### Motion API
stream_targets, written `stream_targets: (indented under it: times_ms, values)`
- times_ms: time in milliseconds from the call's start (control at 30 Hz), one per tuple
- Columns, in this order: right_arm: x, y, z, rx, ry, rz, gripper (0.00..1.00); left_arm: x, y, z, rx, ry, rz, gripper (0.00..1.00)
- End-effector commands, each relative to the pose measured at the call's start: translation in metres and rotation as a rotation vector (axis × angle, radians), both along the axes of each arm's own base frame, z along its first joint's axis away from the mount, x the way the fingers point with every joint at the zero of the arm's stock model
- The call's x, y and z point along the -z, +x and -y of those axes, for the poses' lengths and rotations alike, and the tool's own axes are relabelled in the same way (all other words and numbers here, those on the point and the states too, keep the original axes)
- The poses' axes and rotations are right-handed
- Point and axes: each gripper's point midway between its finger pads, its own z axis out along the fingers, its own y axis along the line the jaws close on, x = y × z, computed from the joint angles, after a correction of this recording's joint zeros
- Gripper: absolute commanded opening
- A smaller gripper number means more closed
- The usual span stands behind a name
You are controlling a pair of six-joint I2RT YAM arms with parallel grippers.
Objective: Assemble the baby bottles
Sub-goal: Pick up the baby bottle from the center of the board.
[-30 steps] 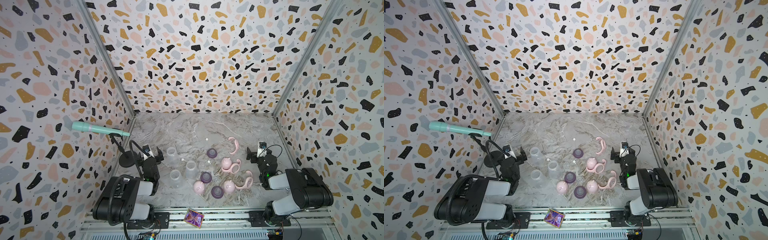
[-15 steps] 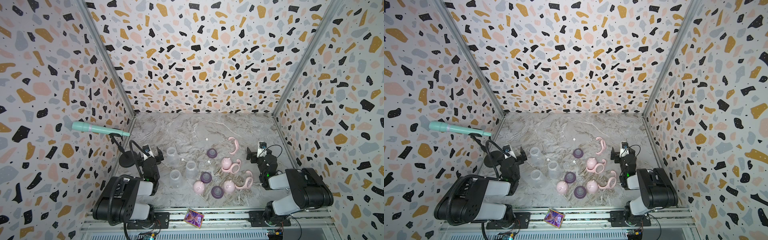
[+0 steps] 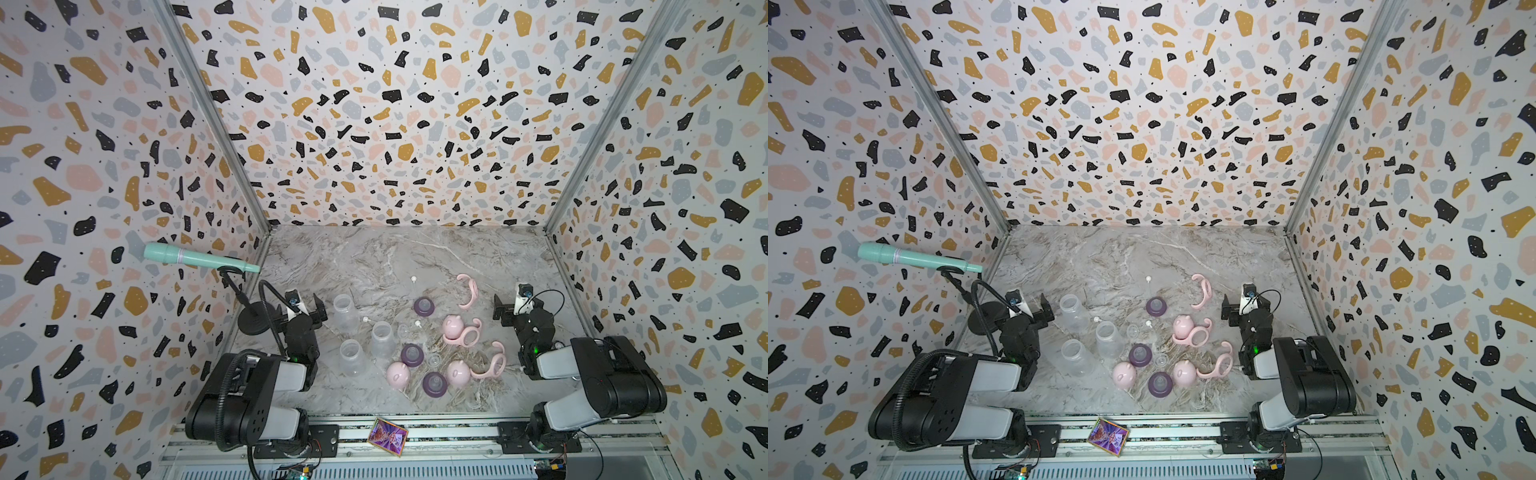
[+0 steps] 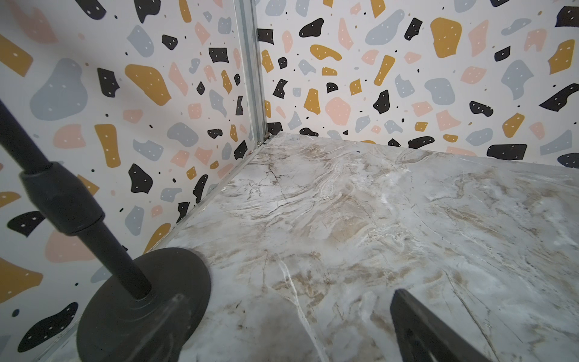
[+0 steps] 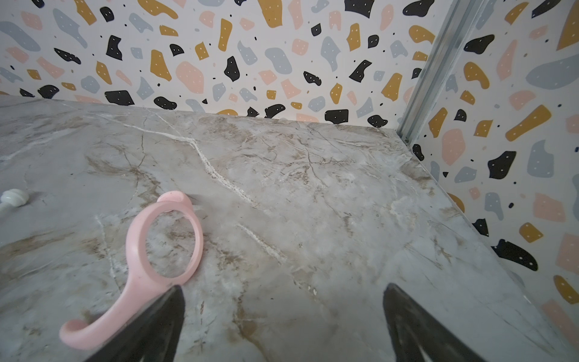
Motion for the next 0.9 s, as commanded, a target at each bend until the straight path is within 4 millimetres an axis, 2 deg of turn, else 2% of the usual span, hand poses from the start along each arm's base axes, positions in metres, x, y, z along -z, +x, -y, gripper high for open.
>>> stream_targets:
  times_ms: [0,100,167,267,367,400,533,633,733,867]
  values:
    - [-0.017,0.004,0.001,0.01,0.002,0.054,0.99,-0.019,-0.001,-0.003,-0.021,-0.007,0.076,0.99]
    - [-0.025,0.007,0.002,0.027,-0.004,0.026,0.99,-0.036,-0.002,-0.009,-0.061,-0.02,0.084,0.99]
    - [-0.035,0.011,0.0,0.029,0.021,-0.025,0.99,-0.057,-0.003,-0.012,-0.081,-0.032,0.092,1.0]
    - [-0.06,0.006,-0.023,-0.054,0.06,-0.035,0.99,-0.093,-0.013,-0.015,-0.099,-0.066,0.153,1.0]
    - [-0.084,-0.007,-0.075,-0.244,0.038,-0.044,0.99,-0.116,-0.017,-0.009,-0.056,-0.093,0.157,1.0]
    - [-0.092,-0.015,-0.098,-0.332,0.033,-0.051,0.99,-0.123,-0.016,-0.003,-0.021,-0.108,0.158,1.0]
    - [-0.111,-0.058,-0.196,-0.703,0.022,-0.098,0.99,-0.144,-0.014,0.025,0.144,-0.154,0.134,1.0]
    - [-0.115,-0.094,-0.253,-0.93,-0.009,-0.154,0.99,-0.161,-0.016,0.048,0.28,-0.199,0.117,1.0]
    - [-0.114,-0.122,-0.292,-1.073,-0.057,-0.192,0.99,-0.18,-0.02,0.066,0.382,-0.237,0.115,1.0]
    - [-0.108,-0.138,-0.319,-1.171,-0.064,-0.222,0.99,-0.19,-0.028,0.07,0.406,-0.241,0.064,1.0]
